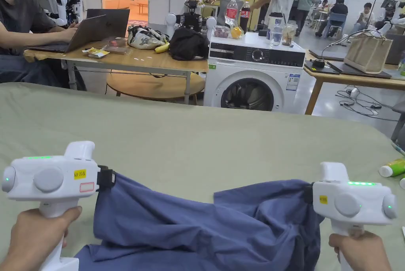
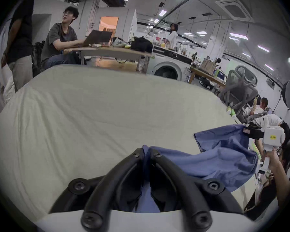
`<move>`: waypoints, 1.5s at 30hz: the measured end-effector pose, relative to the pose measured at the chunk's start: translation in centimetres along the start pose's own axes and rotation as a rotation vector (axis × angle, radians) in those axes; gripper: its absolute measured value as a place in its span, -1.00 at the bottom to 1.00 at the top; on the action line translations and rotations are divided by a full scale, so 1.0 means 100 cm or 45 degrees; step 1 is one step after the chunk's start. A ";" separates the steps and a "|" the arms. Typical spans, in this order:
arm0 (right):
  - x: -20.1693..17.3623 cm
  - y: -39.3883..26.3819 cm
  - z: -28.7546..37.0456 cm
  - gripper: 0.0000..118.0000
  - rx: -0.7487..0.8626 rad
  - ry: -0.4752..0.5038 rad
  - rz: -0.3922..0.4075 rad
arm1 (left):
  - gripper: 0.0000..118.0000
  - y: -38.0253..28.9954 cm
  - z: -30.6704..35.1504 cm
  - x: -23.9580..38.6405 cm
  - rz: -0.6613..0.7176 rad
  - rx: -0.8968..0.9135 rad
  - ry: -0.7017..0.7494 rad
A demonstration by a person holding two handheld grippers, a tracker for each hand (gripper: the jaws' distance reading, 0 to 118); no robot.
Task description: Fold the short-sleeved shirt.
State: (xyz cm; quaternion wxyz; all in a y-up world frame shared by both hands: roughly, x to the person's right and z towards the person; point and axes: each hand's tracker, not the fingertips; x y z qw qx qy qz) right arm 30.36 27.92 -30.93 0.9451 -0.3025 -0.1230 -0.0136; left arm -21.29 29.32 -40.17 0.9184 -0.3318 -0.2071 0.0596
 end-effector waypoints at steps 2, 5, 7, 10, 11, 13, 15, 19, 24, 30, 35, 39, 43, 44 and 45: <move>0.004 0.013 0.011 -1.00 0.048 0.004 -0.016 | -0.98 0.016 0.009 -0.004 0.008 0.048 0.008; 0.008 0.034 0.025 -1.00 0.118 -0.009 -0.031 | -0.98 0.043 0.023 -0.011 0.007 0.117 0.035; 0.007 0.049 0.032 -1.00 0.165 -0.029 -0.019 | -0.98 0.063 0.030 -0.013 -0.036 0.142 0.090; 0.004 0.073 0.039 -1.00 0.199 -0.030 -0.016 | -0.98 0.088 0.036 -0.015 -0.048 0.175 0.125; 0.002 0.079 0.041 -1.00 0.212 -0.034 -0.015 | -0.98 0.097 0.039 -0.016 -0.052 0.181 0.128; -0.001 0.095 0.045 -1.00 0.254 -0.058 0.000 | -0.98 0.114 0.044 -0.019 -0.048 0.218 0.122; -0.004 0.115 0.049 -1.00 0.300 -0.129 0.003 | -0.98 0.133 0.049 -0.023 -0.032 0.237 0.133; 0.002 0.153 0.058 -1.00 0.348 -0.129 -0.087 | -0.98 0.168 0.065 -0.027 -0.036 0.296 0.168; 0.005 0.203 0.076 -1.00 0.440 -0.097 -0.101 | -0.98 0.204 0.082 -0.031 -0.062 0.375 0.241; -0.009 0.263 0.091 -1.00 0.527 -0.110 -0.064 | -0.98 0.251 0.099 -0.029 -0.077 0.452 0.263; -0.013 0.306 0.102 -1.00 0.603 -0.140 -0.054 | -0.98 0.296 0.116 -0.026 -0.061 0.531 0.255; -0.011 0.334 0.111 -1.00 0.657 -0.170 -0.044 | -0.98 0.329 0.133 -0.019 -0.090 0.603 0.248; -0.009 0.349 0.122 -1.00 0.712 -0.190 -0.046 | -0.98 0.346 0.143 -0.009 -0.128 0.633 0.258; -0.008 0.349 0.123 -1.00 0.718 -0.190 -0.054 | -0.98 0.348 0.144 -0.006 -0.137 0.655 0.254; -0.007 0.347 0.124 -1.00 0.731 -0.190 -0.058 | -0.98 0.349 0.142 -0.007 -0.146 0.643 0.264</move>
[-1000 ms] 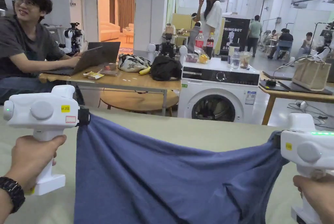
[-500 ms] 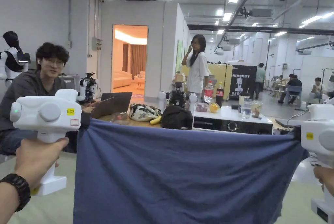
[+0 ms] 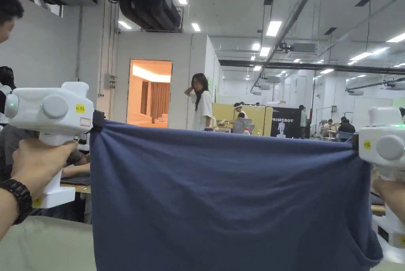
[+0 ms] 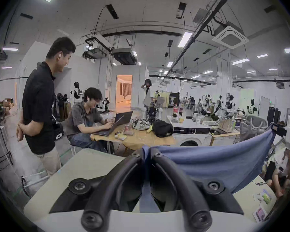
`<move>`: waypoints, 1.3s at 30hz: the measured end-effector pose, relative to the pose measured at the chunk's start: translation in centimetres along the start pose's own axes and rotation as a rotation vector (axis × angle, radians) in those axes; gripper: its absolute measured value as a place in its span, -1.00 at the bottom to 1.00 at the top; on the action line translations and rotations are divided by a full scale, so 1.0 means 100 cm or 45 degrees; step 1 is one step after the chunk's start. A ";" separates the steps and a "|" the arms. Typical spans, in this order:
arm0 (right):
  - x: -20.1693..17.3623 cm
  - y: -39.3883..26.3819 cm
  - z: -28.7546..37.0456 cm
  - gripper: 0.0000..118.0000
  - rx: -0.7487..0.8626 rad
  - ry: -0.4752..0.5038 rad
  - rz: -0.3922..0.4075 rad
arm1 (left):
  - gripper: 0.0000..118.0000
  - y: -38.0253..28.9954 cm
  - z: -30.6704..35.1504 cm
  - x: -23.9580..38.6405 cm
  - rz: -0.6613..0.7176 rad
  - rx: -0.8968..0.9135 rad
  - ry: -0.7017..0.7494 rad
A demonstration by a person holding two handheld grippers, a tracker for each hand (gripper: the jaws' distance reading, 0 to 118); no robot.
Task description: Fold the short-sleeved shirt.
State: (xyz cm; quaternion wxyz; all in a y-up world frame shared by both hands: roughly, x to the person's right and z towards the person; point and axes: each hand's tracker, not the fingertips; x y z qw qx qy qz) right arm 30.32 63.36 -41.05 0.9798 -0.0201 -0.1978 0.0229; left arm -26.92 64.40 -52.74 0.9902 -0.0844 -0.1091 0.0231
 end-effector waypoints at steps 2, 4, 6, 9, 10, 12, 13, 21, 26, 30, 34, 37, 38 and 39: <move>0.002 -0.007 0.005 -1.00 0.004 -0.001 -0.007 | -0.98 -0.007 -0.001 0.000 0.003 -0.002 -0.004; 0.004 -0.022 0.007 -1.00 0.001 0.001 0.004 | -0.98 -0.023 -0.002 0.000 0.003 -0.020 -0.008; 0.006 -0.044 0.012 -1.00 -0.028 0.003 0.022 | -0.98 -0.044 -0.003 0.000 -0.007 -0.055 -0.012; 0.008 -0.084 0.019 -1.00 -0.089 0.002 0.044 | -0.98 -0.083 -0.001 -0.001 -0.009 -0.112 -0.021; 0.009 -0.099 0.025 -1.00 -0.107 -0.007 0.059 | -0.98 -0.098 0.002 -0.002 -0.001 -0.130 -0.039; 0.013 -0.125 0.029 -1.00 -0.167 -0.014 0.058 | -0.98 -0.128 0.009 -0.001 0.011 -0.179 -0.048; 0.015 -0.138 0.037 -1.00 -0.191 -0.009 0.052 | -0.98 -0.143 0.013 -0.001 0.008 -0.182 -0.062; 0.034 -0.209 0.099 -1.00 -0.311 -0.009 0.077 | -0.98 -0.238 0.079 0.004 0.015 -0.287 -0.097; 0.044 -0.246 0.146 -1.00 -0.387 -0.010 0.061 | -0.98 -0.284 0.125 0.009 0.012 -0.325 -0.112; 0.051 -0.278 0.179 -1.00 -0.493 0.016 0.086 | -0.98 -0.325 0.152 0.002 0.082 -0.379 -0.150; 0.054 -0.310 0.208 -1.00 -0.601 0.032 0.128 | -0.98 -0.356 0.173 -0.006 0.087 -0.433 -0.125; 0.054 -0.335 0.224 -1.00 -0.691 0.057 0.131 | -0.98 -0.379 0.185 -0.009 0.096 -0.534 -0.137; 0.054 -0.343 0.226 -1.00 -0.730 0.069 0.134 | -0.98 -0.386 0.187 -0.009 0.092 -0.580 -0.140; 0.053 -0.351 0.231 -1.00 -0.771 0.073 0.138 | -0.98 -0.394 0.189 -0.011 0.109 -0.633 -0.141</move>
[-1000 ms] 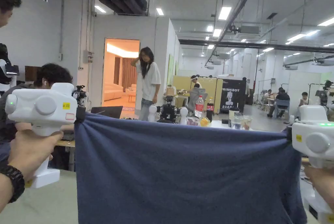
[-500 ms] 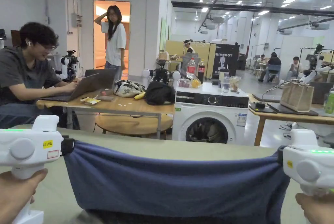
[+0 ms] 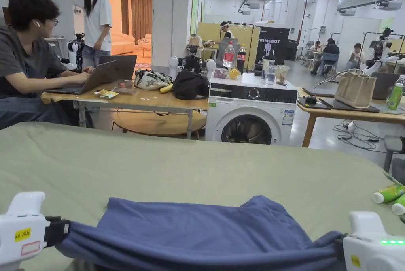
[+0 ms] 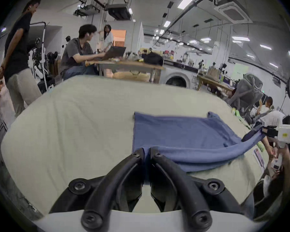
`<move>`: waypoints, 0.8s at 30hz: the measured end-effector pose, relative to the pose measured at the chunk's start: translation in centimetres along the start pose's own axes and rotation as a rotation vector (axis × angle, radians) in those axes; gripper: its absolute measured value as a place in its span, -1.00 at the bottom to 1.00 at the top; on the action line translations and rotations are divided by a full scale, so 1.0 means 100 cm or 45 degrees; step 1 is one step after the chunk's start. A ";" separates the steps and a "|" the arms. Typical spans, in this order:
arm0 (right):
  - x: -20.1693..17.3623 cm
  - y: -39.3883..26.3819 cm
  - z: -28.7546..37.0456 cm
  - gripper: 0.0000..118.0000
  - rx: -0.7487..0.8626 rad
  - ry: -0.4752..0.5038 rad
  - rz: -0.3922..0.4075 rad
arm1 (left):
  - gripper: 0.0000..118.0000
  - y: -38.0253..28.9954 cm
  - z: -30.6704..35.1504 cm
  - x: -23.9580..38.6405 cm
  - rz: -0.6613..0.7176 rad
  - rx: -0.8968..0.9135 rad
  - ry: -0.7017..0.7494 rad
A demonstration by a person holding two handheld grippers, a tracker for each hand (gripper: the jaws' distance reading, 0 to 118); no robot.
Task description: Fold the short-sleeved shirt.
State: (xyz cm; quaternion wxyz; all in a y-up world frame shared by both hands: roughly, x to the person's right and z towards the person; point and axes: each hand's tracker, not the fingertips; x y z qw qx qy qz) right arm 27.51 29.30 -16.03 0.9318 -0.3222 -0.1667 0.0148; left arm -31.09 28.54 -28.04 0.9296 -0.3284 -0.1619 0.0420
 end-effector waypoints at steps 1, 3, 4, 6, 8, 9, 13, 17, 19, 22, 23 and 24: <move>-0.002 -0.009 -0.002 -1.00 -0.035 0.002 0.012 | -0.98 -0.008 -0.003 -0.003 0.023 -0.041 -0.012; -0.003 -0.026 -0.009 -1.00 -0.119 0.023 0.061 | -0.98 -0.023 -0.009 -0.009 0.042 -0.136 -0.019; -0.004 -0.036 -0.013 -1.00 -0.149 0.022 0.070 | -0.98 -0.031 -0.012 -0.011 0.034 -0.177 -0.015; -0.002 -0.051 -0.020 -1.00 -0.228 0.005 0.096 | -0.98 -0.046 -0.018 -0.012 -0.004 -0.260 0.020; 0.000 -0.065 -0.026 -1.00 -0.297 -0.009 0.122 | -0.98 -0.056 -0.022 -0.014 -0.025 -0.301 0.038; 0.002 -0.071 -0.029 -1.00 -0.320 -0.004 0.114 | -0.98 -0.061 -0.024 -0.013 -0.021 -0.318 0.033; 0.000 -0.088 -0.039 -1.00 -0.400 -0.001 0.146 | -0.98 -0.070 -0.033 -0.015 -0.002 -0.361 0.025; -0.004 -0.098 -0.053 -0.99 -0.423 -0.005 0.148 | -0.98 -0.079 -0.046 -0.013 -0.012 -0.459 0.049; -0.006 -0.099 -0.054 -0.93 -0.411 -0.024 0.124 | -0.98 -0.085 -0.050 -0.014 0.007 -0.461 0.043; -0.006 -0.094 -0.051 -0.87 -0.410 -0.048 0.113 | -0.97 -0.081 -0.047 -0.017 0.082 -0.445 0.038; -0.004 -0.090 -0.048 -0.72 -0.405 -0.057 0.106 | -0.88 -0.078 -0.044 -0.015 0.096 -0.442 0.035; -0.001 -0.085 -0.044 -0.43 -0.399 -0.064 0.080 | -0.74 -0.074 -0.040 -0.012 0.088 -0.430 0.040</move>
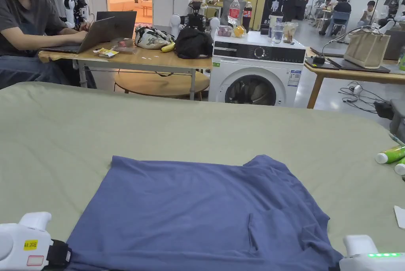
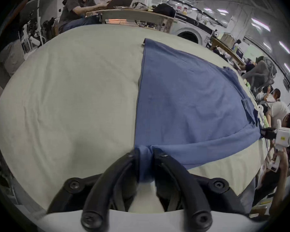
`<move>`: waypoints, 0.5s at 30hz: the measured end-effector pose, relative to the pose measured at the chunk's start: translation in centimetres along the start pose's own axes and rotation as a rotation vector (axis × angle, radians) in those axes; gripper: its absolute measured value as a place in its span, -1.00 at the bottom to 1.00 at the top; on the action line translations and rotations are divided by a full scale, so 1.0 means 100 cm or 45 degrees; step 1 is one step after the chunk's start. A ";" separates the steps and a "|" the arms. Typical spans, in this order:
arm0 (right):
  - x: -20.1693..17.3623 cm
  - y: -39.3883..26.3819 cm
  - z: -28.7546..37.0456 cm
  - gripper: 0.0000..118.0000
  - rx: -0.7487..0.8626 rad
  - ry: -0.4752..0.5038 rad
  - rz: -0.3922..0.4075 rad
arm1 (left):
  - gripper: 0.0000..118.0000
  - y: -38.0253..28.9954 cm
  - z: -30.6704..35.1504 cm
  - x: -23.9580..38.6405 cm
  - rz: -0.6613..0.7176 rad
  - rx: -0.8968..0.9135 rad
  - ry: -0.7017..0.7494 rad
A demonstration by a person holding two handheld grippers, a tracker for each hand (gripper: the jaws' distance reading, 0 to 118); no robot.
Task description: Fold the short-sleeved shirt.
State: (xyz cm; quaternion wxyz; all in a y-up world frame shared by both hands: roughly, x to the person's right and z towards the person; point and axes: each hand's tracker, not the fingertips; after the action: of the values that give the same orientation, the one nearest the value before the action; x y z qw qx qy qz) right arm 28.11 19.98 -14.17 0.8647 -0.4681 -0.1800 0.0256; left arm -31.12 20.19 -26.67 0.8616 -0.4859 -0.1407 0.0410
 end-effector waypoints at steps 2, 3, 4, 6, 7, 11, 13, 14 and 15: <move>0.004 0.007 0.015 -0.10 0.047 0.037 -0.078 | -0.38 0.007 0.011 0.008 -0.040 0.079 0.030; 0.005 0.012 0.023 -0.09 0.089 0.047 -0.102 | -0.31 0.011 0.017 0.013 -0.056 0.124 0.036; 0.003 0.017 0.031 -0.09 0.129 0.042 -0.113 | -0.31 0.016 0.025 0.020 -0.067 0.189 0.042; -0.005 0.025 0.042 -0.09 0.208 0.041 -0.125 | -0.31 0.022 0.032 0.029 -0.086 0.294 0.021; -0.012 0.028 0.047 -0.09 0.269 0.044 -0.129 | -0.31 0.025 0.036 0.036 -0.091 0.353 0.011; -0.044 0.038 0.054 -0.09 0.445 0.070 -0.120 | -0.31 0.029 0.039 0.058 -0.139 0.547 0.024; -0.058 0.040 0.054 -0.09 0.542 0.116 -0.170 | -0.31 0.026 0.038 0.070 -0.188 0.658 0.013; -0.063 0.041 0.054 -0.11 0.564 0.118 -0.179 | -0.36 0.025 0.038 0.075 -0.192 0.695 0.028; -0.069 0.042 0.053 -0.25 0.577 0.110 -0.184 | -0.54 0.024 0.037 0.082 -0.190 0.720 0.052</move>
State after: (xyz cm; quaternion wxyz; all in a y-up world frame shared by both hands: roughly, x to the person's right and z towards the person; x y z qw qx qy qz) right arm 20.42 25.08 -16.92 0.9542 -0.2486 -0.1655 -0.0166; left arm -24.18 26.15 -25.25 0.9661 -0.2156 -0.1416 0.0050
